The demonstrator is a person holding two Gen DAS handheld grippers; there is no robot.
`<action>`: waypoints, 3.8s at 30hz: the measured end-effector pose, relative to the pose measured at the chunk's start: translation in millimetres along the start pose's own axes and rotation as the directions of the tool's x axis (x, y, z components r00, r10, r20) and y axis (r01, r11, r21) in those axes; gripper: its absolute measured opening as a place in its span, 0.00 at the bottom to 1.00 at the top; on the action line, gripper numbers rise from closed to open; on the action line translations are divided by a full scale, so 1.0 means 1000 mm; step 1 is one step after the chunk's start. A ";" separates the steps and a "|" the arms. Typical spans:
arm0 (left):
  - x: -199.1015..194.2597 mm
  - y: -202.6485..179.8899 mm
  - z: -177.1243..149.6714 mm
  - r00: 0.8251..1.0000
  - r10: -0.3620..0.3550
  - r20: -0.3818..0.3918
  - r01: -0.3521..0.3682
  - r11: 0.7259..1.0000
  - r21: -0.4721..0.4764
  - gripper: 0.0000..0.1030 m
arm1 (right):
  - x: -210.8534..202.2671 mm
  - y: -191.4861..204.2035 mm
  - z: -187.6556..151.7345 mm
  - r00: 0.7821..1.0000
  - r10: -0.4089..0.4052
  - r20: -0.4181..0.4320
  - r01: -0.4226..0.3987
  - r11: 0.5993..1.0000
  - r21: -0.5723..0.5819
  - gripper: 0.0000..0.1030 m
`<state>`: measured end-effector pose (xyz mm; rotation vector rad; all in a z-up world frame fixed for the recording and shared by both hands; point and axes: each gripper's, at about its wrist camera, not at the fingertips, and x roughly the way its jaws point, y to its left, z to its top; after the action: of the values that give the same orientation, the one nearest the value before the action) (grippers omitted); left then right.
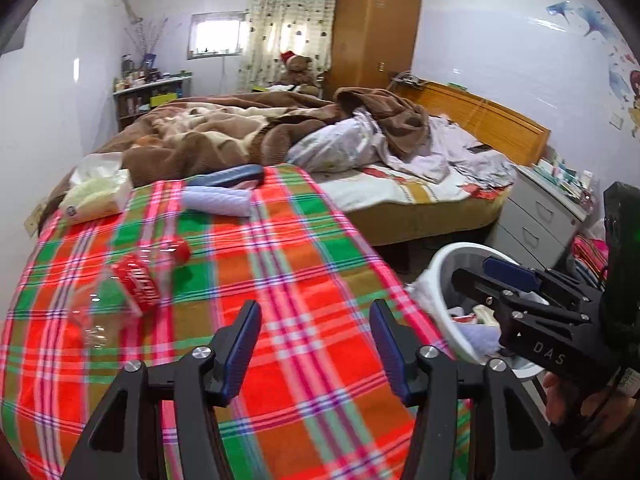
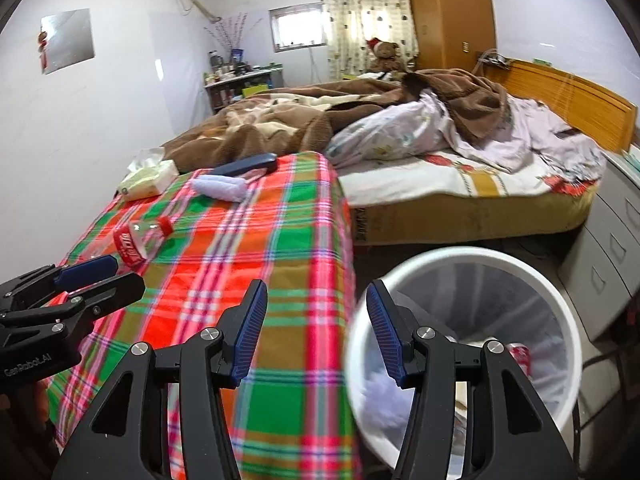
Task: Collect trash
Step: 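Move both tools back over the remaining trash on the bed cloth, then grasp the clear red-label bottle with the left tool while the right tool grasps the white foam net, then lift the bottle and foam net and carry them over the white bin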
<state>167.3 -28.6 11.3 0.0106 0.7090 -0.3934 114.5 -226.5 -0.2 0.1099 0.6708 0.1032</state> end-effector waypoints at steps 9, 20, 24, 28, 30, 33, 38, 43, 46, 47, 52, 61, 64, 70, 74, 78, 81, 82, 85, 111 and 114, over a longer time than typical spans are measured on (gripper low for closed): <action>-0.007 0.071 0.006 0.994 0.108 0.002 -0.108 0.993 -0.042 0.64 | 0.030 0.033 0.023 0.995 0.095 -0.017 -0.096 0.994 -0.047 0.52; 0.015 0.134 0.015 0.980 0.189 -0.052 -0.190 0.982 -0.013 0.65 | 0.081 0.063 0.049 0.984 0.168 -0.065 -0.175 0.978 -0.115 0.54; 0.034 0.146 0.014 0.971 0.216 -0.107 -0.214 0.976 0.029 0.68 | 0.098 0.068 0.060 0.979 0.187 -0.083 -0.197 0.972 -0.130 0.65; 0.049 0.155 0.012 0.967 0.216 -0.138 -0.211 0.976 0.047 0.72 | 0.118 0.075 0.073 0.974 0.203 -0.099 -0.217 0.963 -0.162 0.65; 0.057 0.157 0.010 0.963 0.218 -0.159 -0.211 0.976 0.060 0.72 | 0.128 0.078 0.077 0.972 0.206 -0.111 -0.223 0.959 -0.176 0.65; 0.067 0.159 0.010 0.960 0.213 -0.180 -0.206 0.977 0.061 0.72 | 0.143 0.084 0.085 0.969 0.216 -0.123 -0.238 0.951 -0.199 0.65; 0.074 0.166 0.012 0.965 0.191 -0.179 -0.195 0.981 -0.007 0.72 | 0.166 0.092 0.100 0.958 0.249 -0.145 -0.276 0.936 -0.217 0.65; 0.074 0.176 0.012 0.969 0.186 -0.161 -0.200 0.977 -0.076 0.72 | 0.188 0.109 0.108 0.958 0.237 -0.162 -0.277 0.911 -0.306 0.65; 0.071 0.183 0.013 0.969 0.195 -0.151 -0.214 0.969 -0.121 0.72 | 0.196 0.113 0.110 0.957 0.236 -0.168 -0.280 0.900 -0.334 0.65; 0.071 0.186 0.014 0.968 0.204 -0.145 -0.224 0.965 -0.137 0.72 | 0.202 0.115 0.110 0.958 0.227 -0.173 -0.275 0.896 -0.349 0.65; 0.077 0.192 0.016 0.971 0.181 -0.154 -0.208 0.960 -0.185 0.72 | 0.222 0.119 0.111 0.951 0.227 -0.209 -0.291 0.886 -0.361 0.65; 0.099 0.193 0.020 0.977 0.119 -0.176 -0.155 0.965 -0.210 0.72 | 0.234 0.122 0.107 0.946 0.198 -0.258 -0.286 0.882 -0.374 0.65; 0.101 0.192 0.018 0.972 0.140 -0.188 -0.178 0.963 -0.204 0.72 | 0.236 0.118 0.108 0.941 0.203 -0.270 -0.288 0.898 -0.331 0.65; 0.098 0.190 0.020 0.973 0.152 -0.176 -0.187 0.960 -0.206 0.63 | 0.231 0.117 0.106 0.943 0.201 -0.266 -0.281 0.907 -0.313 0.41; 0.098 0.188 0.019 0.973 0.157 -0.170 -0.192 0.958 -0.214 0.63 | 0.220 0.118 0.101 0.948 0.188 -0.255 -0.268 0.906 -0.328 0.27; 0.094 0.185 0.018 0.972 0.166 -0.168 -0.202 0.954 -0.222 0.63 | 0.207 0.112 0.101 0.946 0.208 -0.249 -0.280 0.911 -0.302 0.23; 0.088 0.178 0.017 0.973 0.166 -0.159 -0.199 0.954 -0.222 0.63 | 0.199 0.106 0.100 0.943 0.221 -0.247 -0.287 0.918 -0.274 0.23; 0.086 0.176 0.017 0.974 0.164 -0.155 -0.196 0.955 -0.222 0.63 | 0.195 0.104 0.099 0.941 0.229 -0.249 -0.293 0.920 -0.262 0.23; 0.076 0.167 0.016 0.976 0.167 -0.141 -0.196 0.956 -0.220 0.63 | 0.177 0.098 0.097 0.942 0.240 -0.233 -0.293 0.929 -0.228 0.23; -0.023 0.041 0.010 0.997 0.081 0.009 -0.080 0.990 -0.116 0.63 | 0.021 0.023 0.048 0.972 0.230 -0.054 -0.233 0.971 -0.046 0.23; -0.027 0.022 0.009 0.999 0.051 0.019 -0.049 0.994 -0.097 0.63 | 0.009 0.011 0.040 0.982 0.187 -0.034 -0.188 0.981 -0.037 0.23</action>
<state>162.2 -0.1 32.8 -0.0671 0.7049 -0.3103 145.9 -217.3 27.3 0.1335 0.6871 0.3003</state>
